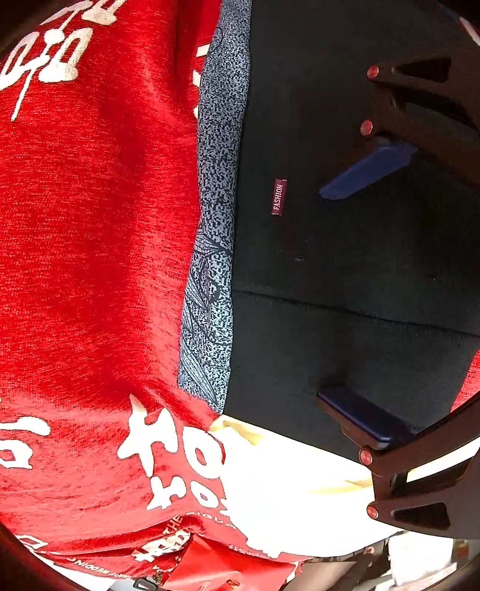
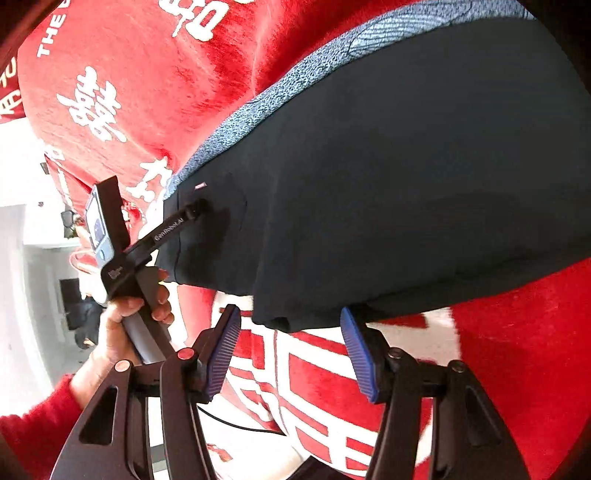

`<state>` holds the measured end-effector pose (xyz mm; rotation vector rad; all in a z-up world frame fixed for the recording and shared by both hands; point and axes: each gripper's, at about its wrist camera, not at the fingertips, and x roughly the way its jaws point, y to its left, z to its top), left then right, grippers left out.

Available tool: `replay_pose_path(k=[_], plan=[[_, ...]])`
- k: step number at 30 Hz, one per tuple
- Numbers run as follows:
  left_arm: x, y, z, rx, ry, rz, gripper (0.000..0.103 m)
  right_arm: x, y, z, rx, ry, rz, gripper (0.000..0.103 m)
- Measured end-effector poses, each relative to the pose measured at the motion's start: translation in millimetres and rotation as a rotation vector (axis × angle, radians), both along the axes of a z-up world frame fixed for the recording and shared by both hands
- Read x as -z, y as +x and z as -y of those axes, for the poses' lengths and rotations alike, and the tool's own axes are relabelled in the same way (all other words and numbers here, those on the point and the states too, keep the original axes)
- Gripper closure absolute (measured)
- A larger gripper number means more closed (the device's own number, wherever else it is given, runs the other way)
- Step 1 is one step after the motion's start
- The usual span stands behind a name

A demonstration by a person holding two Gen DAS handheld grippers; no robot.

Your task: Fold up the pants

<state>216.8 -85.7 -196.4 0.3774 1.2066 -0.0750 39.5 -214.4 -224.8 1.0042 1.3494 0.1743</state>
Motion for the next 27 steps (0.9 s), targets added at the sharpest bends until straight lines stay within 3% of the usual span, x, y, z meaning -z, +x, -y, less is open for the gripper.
replay_pose_path(k=[3,5,6,11,16,17,18,19,22,25,27], plan=[[0.1,2.3,-1.1,0.011,-0.005,-0.006,0.001,7.6,1.8,7.7,0.050,0.033,-0.015,0.045],[-0.6,0.6,1.4,0.041,0.010,-0.007,0.001,11.0,6.9,10.2,0.079,0.047,-0.031,0.077],[-1.2,-0.7,2.0,0.063,0.021,-0.006,0.001,8.6,12.0,9.5,0.062,-0.003,-0.040,0.093],[1.5,-13.0,-2.8,0.148,0.042,0.017,0.001,-8.8,4.1,-5.4,-0.006,-0.134,-0.009,0.096],[-0.6,-13.3,-10.7,0.099,0.008,-0.012,0.000,-1.0,-11.5,-2.2,-0.021,-0.103,-0.058,0.092],[-2.8,-12.4,-9.0,0.103,0.009,-0.015,0.000,-7.3,-10.6,-2.8,-0.064,-0.140,-0.076,0.089],[-6.1,-11.7,-6.2,0.116,0.009,-0.005,0.000,-12.2,-10.3,-2.6,-0.090,-0.169,-0.079,0.079],[-10.9,-10.7,-1.8,0.132,0.009,0.016,0.000,-22.1,-9.8,0.6,-0.119,-0.214,-0.066,0.070],[-15.5,4.0,7.1,0.145,0.021,0.063,0.000,-50.2,3.4,20.3,-0.143,-0.385,0.005,0.056],[-3.2,28.0,6.9,0.095,0.089,0.077,0.000,-47.3,26.2,45.6,-0.138,-0.519,-0.041,0.055],[8.5,43.9,-0.5,0.039,0.108,0.060,0.000,-35.6,38.1,62.8,-0.109,-0.555,-0.081,0.055]])
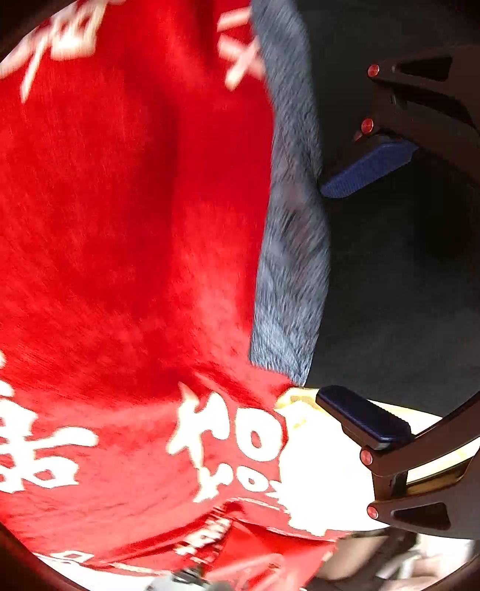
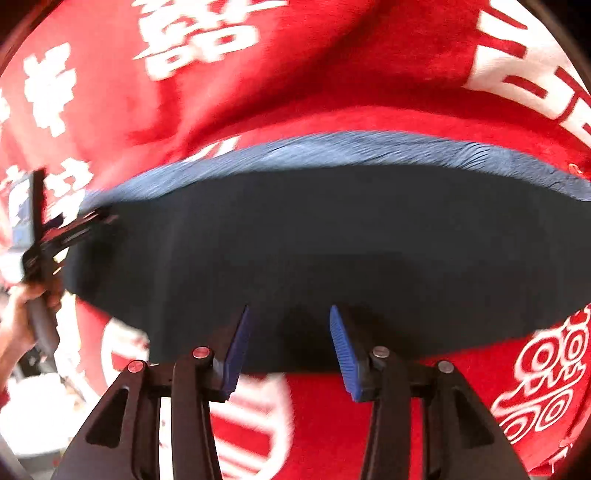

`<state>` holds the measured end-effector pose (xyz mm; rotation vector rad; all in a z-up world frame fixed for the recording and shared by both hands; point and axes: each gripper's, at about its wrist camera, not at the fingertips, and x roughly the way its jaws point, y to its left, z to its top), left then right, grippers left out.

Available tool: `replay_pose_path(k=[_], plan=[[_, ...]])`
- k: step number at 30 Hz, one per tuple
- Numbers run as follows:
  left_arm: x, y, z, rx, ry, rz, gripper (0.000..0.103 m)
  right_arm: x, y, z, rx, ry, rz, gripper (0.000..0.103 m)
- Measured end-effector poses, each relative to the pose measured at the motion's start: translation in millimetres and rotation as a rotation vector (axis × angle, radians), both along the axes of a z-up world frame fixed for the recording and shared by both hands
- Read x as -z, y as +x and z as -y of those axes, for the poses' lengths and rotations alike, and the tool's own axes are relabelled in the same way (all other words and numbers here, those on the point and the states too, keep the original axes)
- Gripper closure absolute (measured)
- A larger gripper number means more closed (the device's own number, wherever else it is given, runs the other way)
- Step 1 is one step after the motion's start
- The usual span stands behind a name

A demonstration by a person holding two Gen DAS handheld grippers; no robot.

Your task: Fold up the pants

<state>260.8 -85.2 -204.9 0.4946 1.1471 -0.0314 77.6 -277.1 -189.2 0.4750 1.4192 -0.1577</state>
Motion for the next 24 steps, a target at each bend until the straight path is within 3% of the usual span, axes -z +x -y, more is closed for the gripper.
replay_pose_path(k=[2,4,7,9,14,20,24], plan=[[2.7,8.5,-8.1,-0.048,-0.057,-0.028,0.000,19.3,7.1,13.6,0.020,-0.028,-0.057,0.055],[0.2,13.5,-7.4,-0.062,-0.056,-0.026,0.000,23.8,5.5,20.5,0.055,0.000,-0.033,0.055],[-9.8,10.5,-1.8,-0.073,-0.031,-0.017,0.000,24.1,3.5,18.7,0.029,0.026,0.012,0.039],[-21.2,-0.1,1.1,-0.071,-0.075,-0.029,0.000,24.9,3.4,12.4,0.002,0.013,0.024,0.036],[-47.6,-55.2,18.1,-0.035,-0.207,-0.096,0.000,28.6,10.8,3.4,-0.021,0.031,0.027,0.022],[-57.0,-125.3,69.3,0.051,-0.284,-0.177,0.000,27.5,10.1,10.5,-0.024,0.097,-0.009,0.021],[-58.2,-160.3,104.8,0.084,-0.331,-0.228,0.000,3.9,-20.4,23.8,-0.002,0.098,0.003,0.021]])
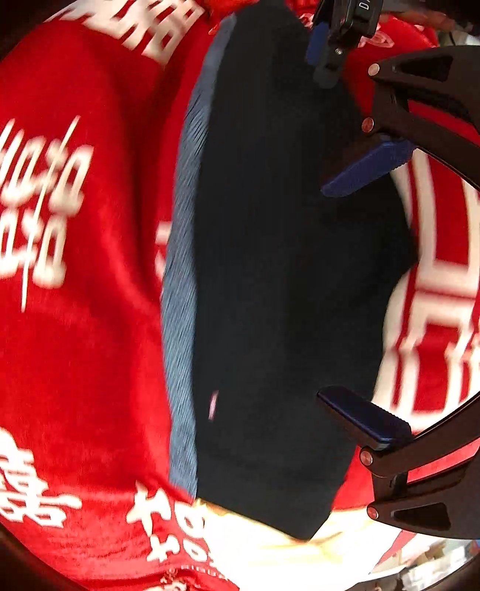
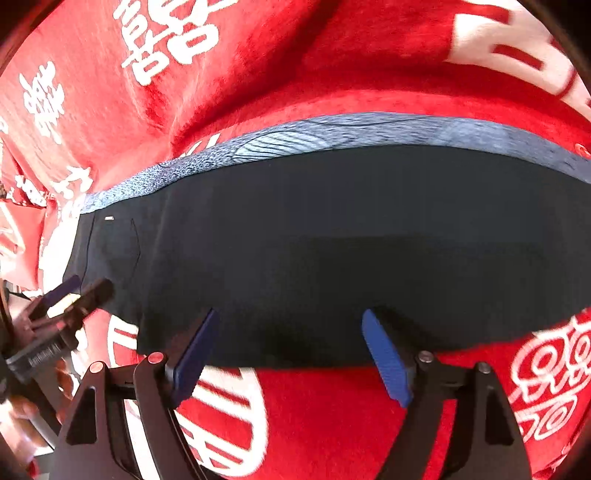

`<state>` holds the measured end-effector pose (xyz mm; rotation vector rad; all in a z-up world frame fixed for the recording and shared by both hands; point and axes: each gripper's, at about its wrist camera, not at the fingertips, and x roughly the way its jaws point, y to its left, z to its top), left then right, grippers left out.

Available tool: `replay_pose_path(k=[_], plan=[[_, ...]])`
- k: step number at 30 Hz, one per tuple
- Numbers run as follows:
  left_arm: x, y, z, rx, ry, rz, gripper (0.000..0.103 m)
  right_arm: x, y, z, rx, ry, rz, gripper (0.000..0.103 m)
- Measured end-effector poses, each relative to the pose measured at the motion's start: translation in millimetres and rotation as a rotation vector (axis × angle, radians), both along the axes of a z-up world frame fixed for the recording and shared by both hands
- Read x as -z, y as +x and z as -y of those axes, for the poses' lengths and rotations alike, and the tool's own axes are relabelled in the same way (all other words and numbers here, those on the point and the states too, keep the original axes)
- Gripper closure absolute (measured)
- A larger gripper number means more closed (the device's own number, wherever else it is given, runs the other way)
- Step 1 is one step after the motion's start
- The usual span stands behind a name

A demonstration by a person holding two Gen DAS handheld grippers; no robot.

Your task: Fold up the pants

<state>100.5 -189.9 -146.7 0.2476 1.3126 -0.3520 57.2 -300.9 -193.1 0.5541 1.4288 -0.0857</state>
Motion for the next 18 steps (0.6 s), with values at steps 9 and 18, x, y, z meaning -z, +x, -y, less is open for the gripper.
replay_pose_path(k=[9,18], plan=[[9.1,-52.8,72.3,0.100,0.078,-0.043,0.000,-20.8,-55.1,42.5,0.068,-0.072,-0.041,0.021],[13.1,-77.0,138.2,0.181,0.112,-0.032,0.000,-18.7,-89.2,91.7,0.137,-0.088,-0.065,0.021]])
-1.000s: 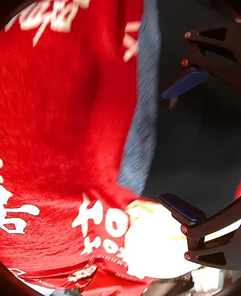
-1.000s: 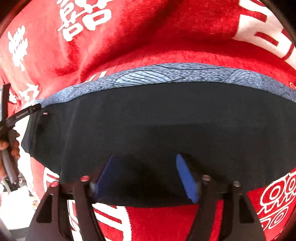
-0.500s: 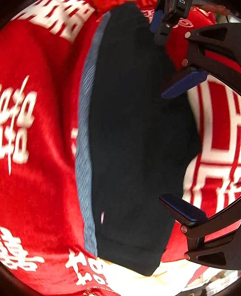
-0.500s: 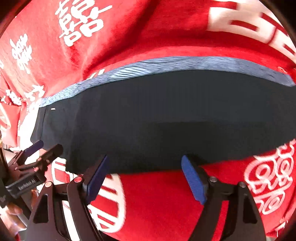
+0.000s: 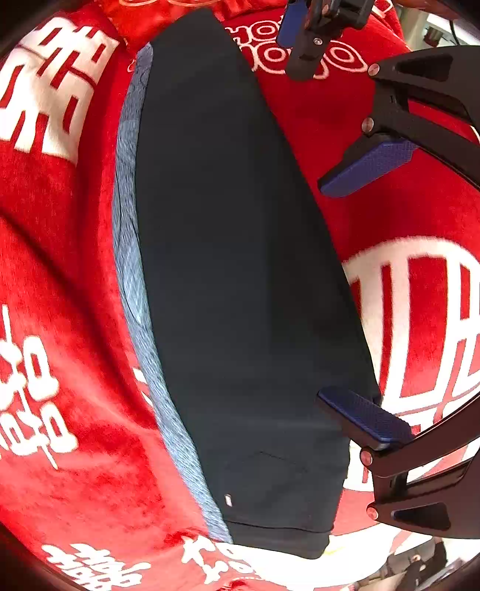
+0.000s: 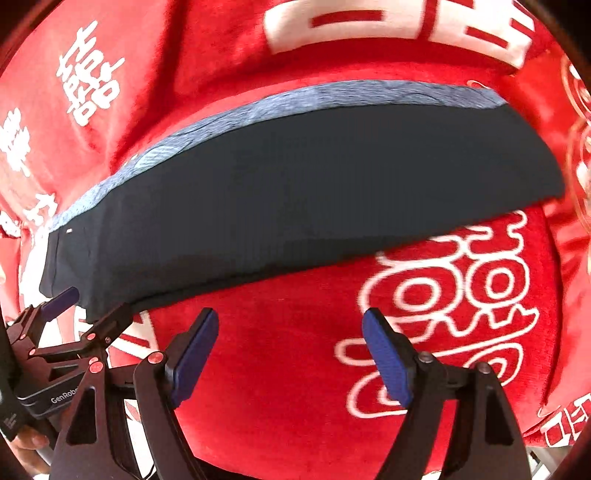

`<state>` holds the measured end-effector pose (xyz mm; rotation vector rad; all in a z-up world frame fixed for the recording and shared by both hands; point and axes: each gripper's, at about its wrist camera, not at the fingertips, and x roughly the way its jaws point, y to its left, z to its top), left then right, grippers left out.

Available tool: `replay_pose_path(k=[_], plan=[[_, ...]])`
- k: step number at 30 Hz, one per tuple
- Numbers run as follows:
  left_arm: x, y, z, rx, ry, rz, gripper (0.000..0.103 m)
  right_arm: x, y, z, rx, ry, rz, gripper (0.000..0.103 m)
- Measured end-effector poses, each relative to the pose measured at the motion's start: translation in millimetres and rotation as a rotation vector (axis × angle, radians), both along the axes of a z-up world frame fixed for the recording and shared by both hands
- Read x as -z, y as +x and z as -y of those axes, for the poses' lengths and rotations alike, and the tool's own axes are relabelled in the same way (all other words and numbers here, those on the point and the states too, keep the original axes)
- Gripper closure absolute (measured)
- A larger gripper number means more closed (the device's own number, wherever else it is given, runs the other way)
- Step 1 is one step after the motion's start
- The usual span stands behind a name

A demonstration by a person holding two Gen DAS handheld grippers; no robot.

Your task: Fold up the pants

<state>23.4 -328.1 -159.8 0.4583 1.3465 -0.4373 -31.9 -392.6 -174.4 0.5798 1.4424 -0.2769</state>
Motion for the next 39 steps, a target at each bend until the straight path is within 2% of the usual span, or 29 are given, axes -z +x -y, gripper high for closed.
replay_pose_path(k=[7,18,23,24,26,27,29,32,35,36,37,39], plan=[[0.9,-10.3,48.6,0.031,0.002,0.015,0.000,1.0,-16.7,35.3,0.029,-0.008,0.001,0.021],[-0.3,-13.4,86.6,0.065,0.009,0.039,0.000,4.8,-40.8,75.4,0.068,-0.014,-0.007,0.021],[-4.5,-7.6,107.9,0.056,0.007,0.080,0.000,-11.5,-59.6,106.4,0.135,-0.042,0.053,0.020],[-3.9,-5.0,107.3,0.048,0.006,0.085,0.000,-15.3,-63.5,117.1,0.167,-0.055,0.077,0.022],[-3.1,0.7,111.4,0.025,-0.006,0.086,0.000,-20.5,-70.5,134.7,0.216,-0.072,0.108,0.036],[-1.3,3.8,115.0,0.012,-0.010,0.084,0.000,-21.4,-71.9,143.6,0.239,-0.077,0.117,0.047],[3.7,7.2,119.5,0.002,-0.003,0.088,0.000,-19.3,-72.1,163.9,0.270,-0.093,0.111,0.049],[16.8,7.2,126.8,0.002,0.036,0.091,0.000,-8.9,-57.9,174.3,0.254,-0.116,0.098,0.049],[27.7,1.7,127.9,0.009,0.061,0.074,0.000,6.7,-49.9,187.2,0.211,-0.192,0.024,0.049],[30.2,0.3,127.7,0.013,0.069,0.072,0.000,11.2,-52.8,195.0,0.229,-0.219,-0.010,0.049],[31.6,-0.9,126.8,0.016,0.068,0.075,0.000,10.1,-58.9,201.8,0.268,-0.215,-0.006,0.049],[32.3,-1.2,124.9,0.019,0.058,0.078,0.000,3.6,-75.4,213.2,0.367,-0.158,0.043,0.049]])
